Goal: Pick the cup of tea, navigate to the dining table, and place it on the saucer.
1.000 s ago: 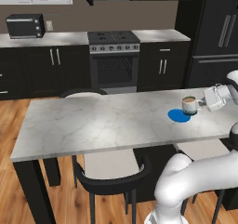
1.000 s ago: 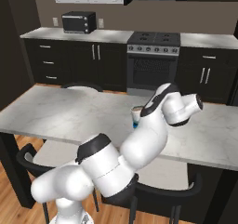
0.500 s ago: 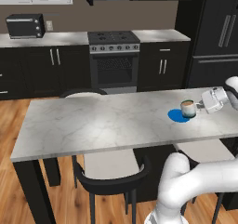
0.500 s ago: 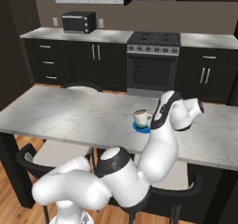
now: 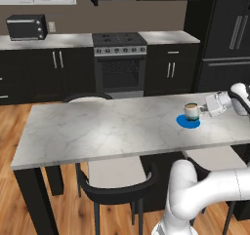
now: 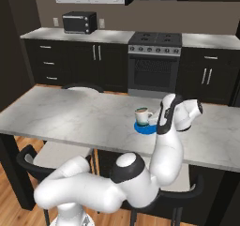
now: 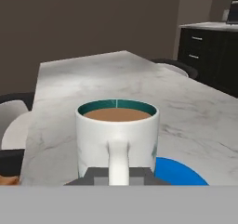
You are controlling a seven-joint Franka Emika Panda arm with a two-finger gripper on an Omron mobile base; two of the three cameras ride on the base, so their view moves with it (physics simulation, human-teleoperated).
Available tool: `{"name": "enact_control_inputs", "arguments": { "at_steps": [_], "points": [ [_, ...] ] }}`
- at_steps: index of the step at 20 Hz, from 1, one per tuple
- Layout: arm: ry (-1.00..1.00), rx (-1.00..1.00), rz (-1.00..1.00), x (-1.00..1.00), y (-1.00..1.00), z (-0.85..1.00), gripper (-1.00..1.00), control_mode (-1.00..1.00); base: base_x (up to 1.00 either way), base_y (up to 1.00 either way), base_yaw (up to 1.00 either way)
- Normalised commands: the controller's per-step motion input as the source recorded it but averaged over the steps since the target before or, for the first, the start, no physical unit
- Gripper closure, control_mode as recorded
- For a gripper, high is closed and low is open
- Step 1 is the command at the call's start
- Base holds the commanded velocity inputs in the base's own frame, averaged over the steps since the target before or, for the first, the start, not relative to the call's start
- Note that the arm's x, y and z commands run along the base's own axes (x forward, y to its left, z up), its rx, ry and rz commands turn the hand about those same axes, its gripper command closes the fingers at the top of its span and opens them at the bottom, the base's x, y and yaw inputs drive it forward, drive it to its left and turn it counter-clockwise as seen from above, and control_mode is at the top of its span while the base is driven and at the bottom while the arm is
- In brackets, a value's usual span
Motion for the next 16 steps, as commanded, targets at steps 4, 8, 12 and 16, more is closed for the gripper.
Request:
{"name": "enact_control_inputs", "arguments": {
  "at_steps": [4,8,12,16],
  "points": [
    [0.00,0.01,0.00,0.21,0.00,-0.25,1.00,-1.00,0.00,0.00,0.00],
    [0.00,0.00,0.00,0.10,0.00,-0.33,1.00,-1.00,0.00,0.00,0.00],
    [0.00,0.01,0.00,0.09,0.00,-0.33,1.00,-1.00,0.00,0.00,0.00],
    [0.00,0.04,0.00,0.31,-0.01,-0.04,1.00,-1.00,0.00,0.00,0.00]
  ]
}}
